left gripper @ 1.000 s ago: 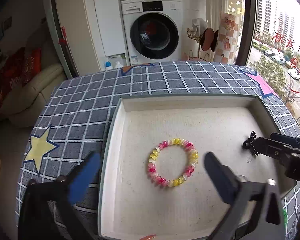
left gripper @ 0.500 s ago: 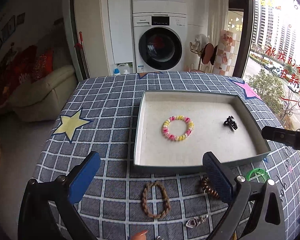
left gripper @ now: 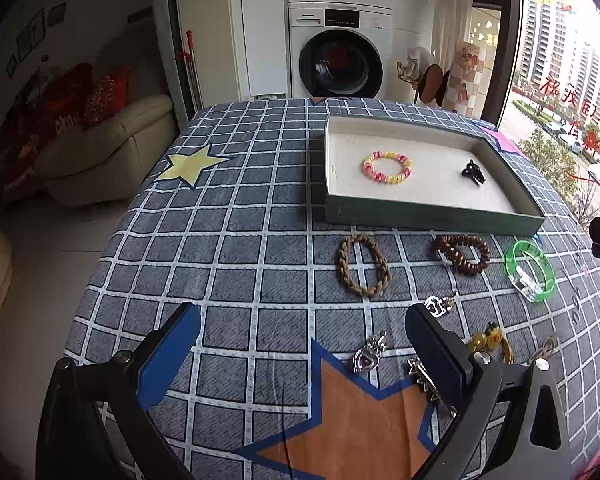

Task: Organize jewelry
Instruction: 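Withdraw both tools from the tray toward the remaining jewelry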

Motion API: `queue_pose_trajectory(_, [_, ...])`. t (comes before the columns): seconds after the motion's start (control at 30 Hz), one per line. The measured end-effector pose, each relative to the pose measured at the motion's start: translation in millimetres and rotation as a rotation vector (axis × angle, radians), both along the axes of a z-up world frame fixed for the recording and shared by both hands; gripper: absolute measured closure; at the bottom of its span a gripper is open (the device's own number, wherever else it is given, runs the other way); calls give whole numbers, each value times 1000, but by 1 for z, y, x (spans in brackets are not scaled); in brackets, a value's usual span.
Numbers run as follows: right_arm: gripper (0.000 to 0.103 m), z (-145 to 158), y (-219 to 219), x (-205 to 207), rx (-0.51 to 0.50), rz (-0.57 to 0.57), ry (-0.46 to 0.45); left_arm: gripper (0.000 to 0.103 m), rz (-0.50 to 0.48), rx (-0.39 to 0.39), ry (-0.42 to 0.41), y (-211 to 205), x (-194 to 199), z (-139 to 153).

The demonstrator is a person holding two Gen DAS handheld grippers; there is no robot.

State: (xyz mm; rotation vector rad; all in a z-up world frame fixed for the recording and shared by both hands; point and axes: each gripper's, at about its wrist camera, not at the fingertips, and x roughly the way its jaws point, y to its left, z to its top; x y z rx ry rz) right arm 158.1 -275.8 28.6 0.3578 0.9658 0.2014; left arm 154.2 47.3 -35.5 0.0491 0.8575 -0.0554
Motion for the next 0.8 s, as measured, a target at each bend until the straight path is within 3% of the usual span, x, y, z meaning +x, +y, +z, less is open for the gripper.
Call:
queue_pose_trajectory(0.2, [0, -20, -2, -22, -36, 0, 68, 0, -33, 43, 20, -2, -11, -18])
queue_pose_trajectory(0.5, [0, -38, -13, -26, -92, -51, 114, 0, -76, 34, 65, 0, -7, -34])
queue_pose_trajectory(0.8, [0, -47, -14, -10, -161, -80, 128, 12, -134, 68, 103, -14, 1, -47])
